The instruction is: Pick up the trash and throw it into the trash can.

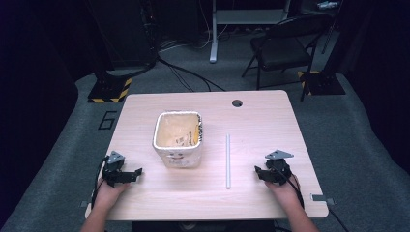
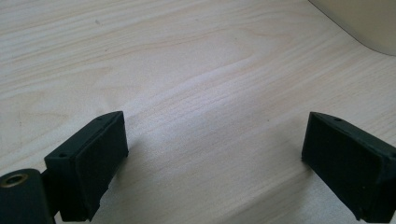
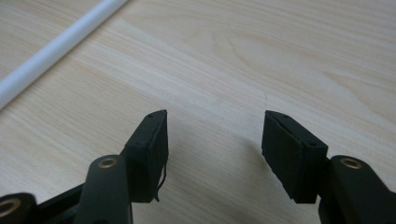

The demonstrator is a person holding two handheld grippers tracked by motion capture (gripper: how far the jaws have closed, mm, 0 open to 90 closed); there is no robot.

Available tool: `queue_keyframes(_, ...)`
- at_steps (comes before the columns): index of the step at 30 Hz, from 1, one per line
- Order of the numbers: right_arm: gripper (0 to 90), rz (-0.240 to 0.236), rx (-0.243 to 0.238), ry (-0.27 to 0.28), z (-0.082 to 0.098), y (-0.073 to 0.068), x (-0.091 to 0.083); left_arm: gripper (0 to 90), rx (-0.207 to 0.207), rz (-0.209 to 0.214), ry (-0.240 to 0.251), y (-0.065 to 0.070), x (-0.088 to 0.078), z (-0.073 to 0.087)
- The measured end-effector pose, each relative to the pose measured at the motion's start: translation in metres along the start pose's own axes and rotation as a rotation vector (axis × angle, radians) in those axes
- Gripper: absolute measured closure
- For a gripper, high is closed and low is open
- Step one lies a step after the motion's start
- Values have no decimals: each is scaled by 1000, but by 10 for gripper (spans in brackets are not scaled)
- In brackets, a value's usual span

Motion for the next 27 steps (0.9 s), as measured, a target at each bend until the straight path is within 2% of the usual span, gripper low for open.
queue_keyframes(6, 409, -4, 22, 21, -4, -14, -3, 74, -5, -5, 2, 0, 0, 0)
queue_keyframes(7, 419, -8, 10, 17, -4, -20, -3, 75, -8, -8, 2, 1, -1, 0)
queue_keyframes(12, 447, -12, -36, 21, -4, -31, -2, 81, -13, -15, 3, 1, -1, 0)
queue_keyframes(17, 462, -15, -51, 23, -7, -36, 0, 86, -15, -17, 1, 1, -1, 0)
queue_keyframes(22, 460, -38, -30, 25, -10, -39, 1, 90, -16, -21, 5, 1, -1, 0)
queue_keyframes(23, 463, -55, -13, 26, -13, -42, 1, 91, -17, -22, 5, 1, -1, 0)
queue_keyframes(27, 478, -66, -32, 19, -17, -48, 3, 91, -18, -22, 5, 1, -1, 0)
Point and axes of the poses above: each handheld gripper's, and its own axes: x roughly forward along the jaws, z roughly out of its underside, y roughly to its right, the point moved 6 cm from there along x, roughly forward along the jaws, and after that the axes turned 13 degrees about x, right-handed, at the moved point
